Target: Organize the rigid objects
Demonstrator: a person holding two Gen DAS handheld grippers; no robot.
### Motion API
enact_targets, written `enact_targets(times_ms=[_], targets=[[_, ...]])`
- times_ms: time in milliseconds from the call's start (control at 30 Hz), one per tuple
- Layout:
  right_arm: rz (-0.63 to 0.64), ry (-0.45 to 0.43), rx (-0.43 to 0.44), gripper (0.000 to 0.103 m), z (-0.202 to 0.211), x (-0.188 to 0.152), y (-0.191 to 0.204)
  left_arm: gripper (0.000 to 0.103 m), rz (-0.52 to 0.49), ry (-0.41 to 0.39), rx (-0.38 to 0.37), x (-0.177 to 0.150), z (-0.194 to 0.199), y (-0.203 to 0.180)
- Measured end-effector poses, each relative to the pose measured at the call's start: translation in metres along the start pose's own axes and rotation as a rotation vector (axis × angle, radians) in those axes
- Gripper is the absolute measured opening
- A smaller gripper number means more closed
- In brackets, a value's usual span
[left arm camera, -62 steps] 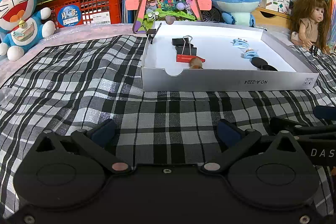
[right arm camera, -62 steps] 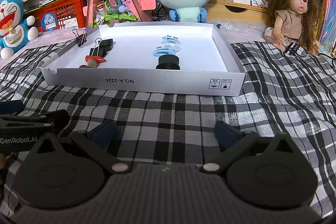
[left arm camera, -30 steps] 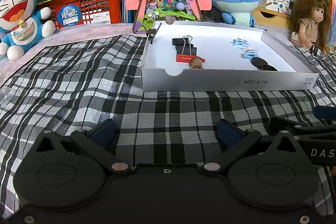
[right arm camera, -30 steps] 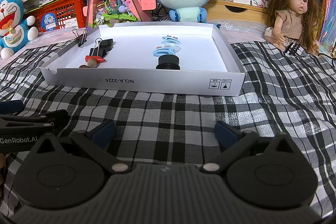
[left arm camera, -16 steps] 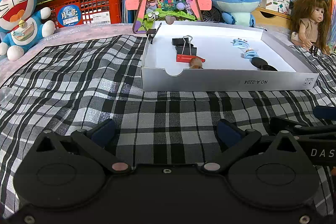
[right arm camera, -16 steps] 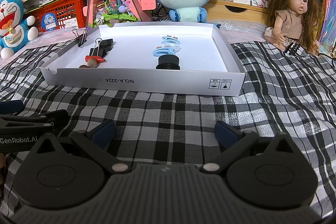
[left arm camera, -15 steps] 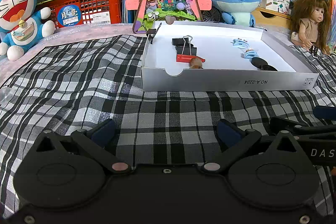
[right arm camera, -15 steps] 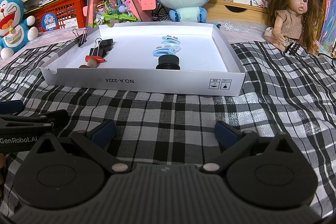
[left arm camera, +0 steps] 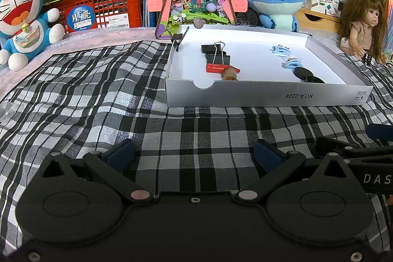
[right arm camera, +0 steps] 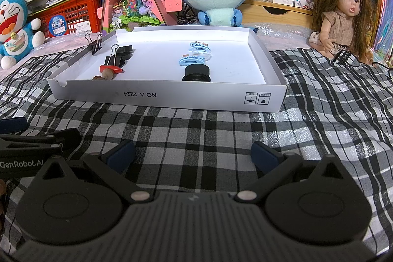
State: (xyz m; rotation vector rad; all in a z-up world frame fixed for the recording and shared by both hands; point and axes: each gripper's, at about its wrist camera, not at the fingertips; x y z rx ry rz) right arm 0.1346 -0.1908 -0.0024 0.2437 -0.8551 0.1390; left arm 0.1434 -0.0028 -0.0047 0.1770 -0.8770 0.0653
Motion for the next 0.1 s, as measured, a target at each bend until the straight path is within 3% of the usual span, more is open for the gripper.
enact_targets(times_ms=[100], targets=[[0.000, 0.000, 0.000, 0.103, 0.0000, 0.0000, 0.0000, 0.103, 0.000, 0.000, 0.000, 0.0000, 0.0000, 0.0001]])
Point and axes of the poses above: each gripper's, at about its wrist camera, not at the fingertips, and z roughly against the way its jaws point, y to its left, x to its top, and after that the axes turned 12 degrees about x, right-handed
